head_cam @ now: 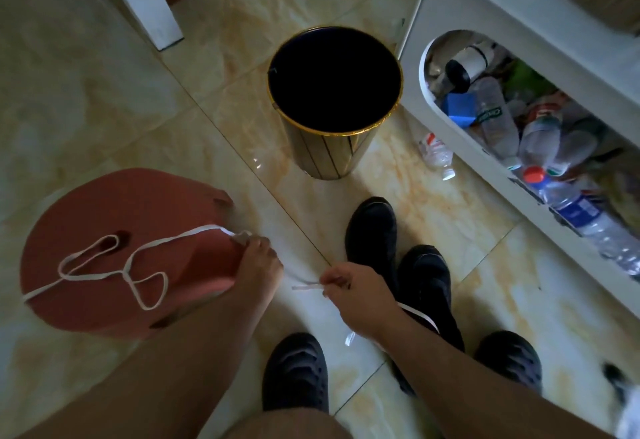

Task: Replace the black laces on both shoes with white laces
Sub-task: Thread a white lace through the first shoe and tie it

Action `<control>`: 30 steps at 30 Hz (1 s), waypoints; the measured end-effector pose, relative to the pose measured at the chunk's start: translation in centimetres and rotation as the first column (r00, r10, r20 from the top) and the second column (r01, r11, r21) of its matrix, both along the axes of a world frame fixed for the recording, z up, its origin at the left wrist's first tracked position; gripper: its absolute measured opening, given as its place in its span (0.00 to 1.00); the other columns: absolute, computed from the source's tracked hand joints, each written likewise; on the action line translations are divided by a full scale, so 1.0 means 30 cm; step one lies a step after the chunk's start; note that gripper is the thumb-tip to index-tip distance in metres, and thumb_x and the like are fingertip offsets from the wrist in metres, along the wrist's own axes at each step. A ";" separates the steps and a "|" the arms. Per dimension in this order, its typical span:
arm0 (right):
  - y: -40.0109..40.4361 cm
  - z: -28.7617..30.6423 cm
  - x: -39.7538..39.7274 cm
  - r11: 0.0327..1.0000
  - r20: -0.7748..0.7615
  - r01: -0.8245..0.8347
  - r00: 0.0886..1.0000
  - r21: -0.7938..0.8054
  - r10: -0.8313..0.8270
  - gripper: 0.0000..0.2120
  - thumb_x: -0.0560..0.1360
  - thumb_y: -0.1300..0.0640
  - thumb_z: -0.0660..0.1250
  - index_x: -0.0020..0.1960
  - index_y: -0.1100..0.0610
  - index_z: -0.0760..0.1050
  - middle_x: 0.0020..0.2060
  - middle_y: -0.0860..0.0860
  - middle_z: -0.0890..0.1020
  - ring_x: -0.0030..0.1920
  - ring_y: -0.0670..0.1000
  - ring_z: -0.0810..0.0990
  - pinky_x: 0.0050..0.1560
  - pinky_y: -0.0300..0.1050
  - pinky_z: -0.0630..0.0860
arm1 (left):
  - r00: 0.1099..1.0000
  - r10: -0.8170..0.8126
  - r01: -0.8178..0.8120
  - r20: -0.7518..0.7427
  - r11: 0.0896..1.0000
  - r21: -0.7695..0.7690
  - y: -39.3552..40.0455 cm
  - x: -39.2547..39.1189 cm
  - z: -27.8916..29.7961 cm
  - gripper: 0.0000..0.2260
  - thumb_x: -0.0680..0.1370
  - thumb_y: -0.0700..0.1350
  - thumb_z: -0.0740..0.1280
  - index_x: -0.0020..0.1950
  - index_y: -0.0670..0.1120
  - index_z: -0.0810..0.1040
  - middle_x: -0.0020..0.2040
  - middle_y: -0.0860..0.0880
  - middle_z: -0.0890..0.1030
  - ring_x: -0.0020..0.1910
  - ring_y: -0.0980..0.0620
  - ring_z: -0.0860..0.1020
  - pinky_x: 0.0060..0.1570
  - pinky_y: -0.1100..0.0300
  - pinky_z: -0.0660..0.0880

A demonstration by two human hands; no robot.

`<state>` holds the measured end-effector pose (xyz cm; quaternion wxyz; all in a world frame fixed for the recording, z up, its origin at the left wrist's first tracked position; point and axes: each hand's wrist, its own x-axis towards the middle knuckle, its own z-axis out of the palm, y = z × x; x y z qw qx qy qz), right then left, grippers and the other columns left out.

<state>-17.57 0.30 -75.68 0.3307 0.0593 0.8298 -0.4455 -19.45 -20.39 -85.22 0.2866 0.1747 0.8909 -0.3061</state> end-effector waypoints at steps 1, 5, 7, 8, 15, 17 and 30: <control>0.001 -0.001 0.001 1.000 0.012 0.023 1.000 -0.007 -0.023 0.07 0.78 0.58 0.71 0.53 0.47 0.84 0.45 0.40 0.83 0.45 0.38 0.79 0.41 0.26 0.69 | 1.000 -0.008 0.008 0.015 0.999 0.034 -0.002 -0.003 -0.001 0.12 0.80 0.41 0.62 0.57 0.47 0.83 0.51 0.47 0.82 0.60 0.40 0.74 0.67 0.39 0.64; 0.001 0.008 -0.005 0.994 0.019 0.107 0.994 -0.039 -0.106 0.08 0.78 0.59 0.71 0.52 0.47 0.84 0.45 0.41 0.84 0.46 0.39 0.80 0.43 0.28 0.71 | 0.999 -0.032 0.036 -0.031 0.990 0.136 -0.025 0.004 -0.012 0.12 0.78 0.40 0.61 0.53 0.45 0.84 0.47 0.46 0.81 0.57 0.40 0.75 0.66 0.38 0.66; -0.001 0.014 -0.005 0.991 0.022 0.128 0.992 -0.049 -0.127 0.09 0.78 0.60 0.71 0.51 0.47 0.84 0.45 0.42 0.84 0.46 0.40 0.81 0.42 0.27 0.71 | 0.997 -0.009 0.018 -0.070 0.993 0.116 -0.039 -0.002 -0.015 0.13 0.80 0.42 0.59 0.57 0.44 0.82 0.54 0.41 0.80 0.61 0.37 0.73 0.65 0.38 0.67; 0.000 0.017 -0.004 0.989 0.025 0.136 0.991 -0.051 -0.135 0.09 0.78 0.60 0.70 0.51 0.47 0.84 0.45 0.42 0.84 0.45 0.40 0.81 0.40 0.27 0.70 | 0.997 0.019 -0.014 -0.078 0.997 0.075 -0.043 -0.008 -0.014 0.14 0.81 0.44 0.58 0.61 0.44 0.79 0.59 0.38 0.79 0.64 0.35 0.72 0.66 0.37 0.66; 0.006 0.021 0.022 0.979 0.077 0.186 0.981 -0.083 -0.180 0.08 0.78 0.60 0.71 0.51 0.49 0.84 0.43 0.46 0.85 0.34 0.39 0.78 0.32 0.30 0.71 | 0.999 0.030 -0.031 -0.032 0.999 -0.029 -0.038 -0.014 -0.032 0.14 0.81 0.45 0.62 0.64 0.47 0.80 0.61 0.42 0.80 0.64 0.36 0.75 0.68 0.36 0.66; 0.011 0.017 0.021 0.975 0.086 0.198 0.978 -0.098 -0.190 0.08 0.78 0.60 0.70 0.51 0.49 0.84 0.43 0.47 0.86 0.32 0.37 0.77 0.32 0.30 0.71 | 0.999 0.034 -0.034 -0.040 0.999 -0.001 -0.037 -0.011 -0.031 0.13 0.81 0.43 0.63 0.62 0.47 0.82 0.59 0.42 0.79 0.61 0.35 0.76 0.66 0.33 0.67; 0.025 -0.014 0.011 0.976 0.088 0.204 0.976 -0.077 -0.197 0.08 0.77 0.59 0.71 0.48 0.47 0.84 0.40 0.47 0.86 0.31 0.43 0.78 0.30 0.37 0.73 | 0.994 0.102 -0.082 -0.037 0.928 0.362 -0.033 -0.119 0.010 0.11 0.79 0.36 0.65 0.61 0.42 0.77 0.58 0.42 0.71 0.49 0.43 0.79 0.42 0.50 0.76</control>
